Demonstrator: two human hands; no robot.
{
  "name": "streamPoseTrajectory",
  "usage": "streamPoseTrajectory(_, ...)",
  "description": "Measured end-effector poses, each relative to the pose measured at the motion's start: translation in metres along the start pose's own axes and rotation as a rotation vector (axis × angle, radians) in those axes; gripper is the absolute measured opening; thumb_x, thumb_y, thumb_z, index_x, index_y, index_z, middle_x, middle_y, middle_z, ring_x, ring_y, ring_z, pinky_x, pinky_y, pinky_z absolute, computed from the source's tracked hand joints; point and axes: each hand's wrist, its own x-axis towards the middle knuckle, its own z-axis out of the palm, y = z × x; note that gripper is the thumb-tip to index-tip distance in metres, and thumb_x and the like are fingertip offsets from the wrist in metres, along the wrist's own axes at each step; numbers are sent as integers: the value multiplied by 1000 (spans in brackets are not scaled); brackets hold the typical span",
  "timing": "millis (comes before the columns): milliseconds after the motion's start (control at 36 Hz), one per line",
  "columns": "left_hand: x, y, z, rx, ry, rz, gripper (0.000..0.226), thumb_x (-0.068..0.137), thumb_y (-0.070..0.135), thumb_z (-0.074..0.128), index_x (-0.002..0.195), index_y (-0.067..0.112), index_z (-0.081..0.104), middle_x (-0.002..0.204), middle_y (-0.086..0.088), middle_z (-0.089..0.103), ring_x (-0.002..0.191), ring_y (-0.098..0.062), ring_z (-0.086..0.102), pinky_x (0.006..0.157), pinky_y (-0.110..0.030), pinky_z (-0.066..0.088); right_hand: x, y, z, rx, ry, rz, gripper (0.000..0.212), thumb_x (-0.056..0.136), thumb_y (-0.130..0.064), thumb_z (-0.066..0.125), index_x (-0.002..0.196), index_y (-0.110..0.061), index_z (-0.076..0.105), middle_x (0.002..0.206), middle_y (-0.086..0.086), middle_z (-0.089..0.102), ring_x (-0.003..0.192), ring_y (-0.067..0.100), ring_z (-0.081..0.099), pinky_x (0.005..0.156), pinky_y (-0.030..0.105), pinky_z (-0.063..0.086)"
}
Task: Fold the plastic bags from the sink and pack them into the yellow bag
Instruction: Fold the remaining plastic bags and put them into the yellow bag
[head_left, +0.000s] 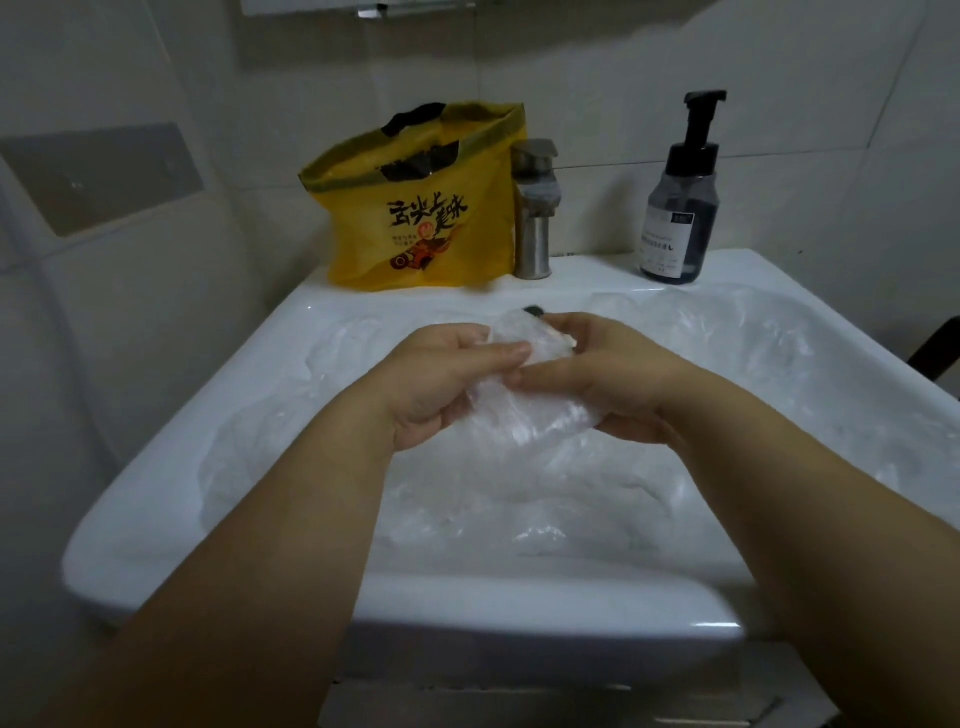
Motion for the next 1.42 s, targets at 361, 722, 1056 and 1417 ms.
streamPoseTrajectory(361, 8, 3, -6, -326, 152, 83, 24, 92, 3, 56, 114, -2, 61, 111, -17, 67, 93, -20, 67, 84, -28, 57, 4, -3, -3, 352, -9, -16, 12, 94, 0, 50, 99, -4, 61, 85, 11, 70, 71, 18, 68, 67, 28, 58)
streamPoseTrajectory(722, -5, 5, -15, -130, -1, -20, 26, 89, -12, 51, 103, 4, 64, 80, -3, 73, 68, -9, 69, 64, -19, 57, -6, -9, -22, 220, -89, -56, 25, 90, 8, 47, 80, -7, 64, 67, 8, 68, 55, 15, 63, 53, 22, 55)
streamPoseTrajectory(1056, -9, 10, -11, -122, -4, 59, 28, 95, -7, 44, 80, 6, 63, 57, -5, 64, 48, -9, 60, 53, -19, 56, -8, -13, -27, 314, -151, -83, 42, 86, -2, 36, 58, -12, 66, 63, 11, 58, 50, 20, 56, 47, 25, 52)
streamPoseTrajectory(1417, -3, 4, -1, 214, 229, 167, 10, 81, 14, 75, 72, 10, 72, 66, -1, 68, 61, -10, 62, 63, -21, 56, -5, -6, -7, 5, 141, -183, 13, 78, 7, 67, 83, -3, 62, 87, 10, 64, 72, 19, 67, 69, 28, 60)
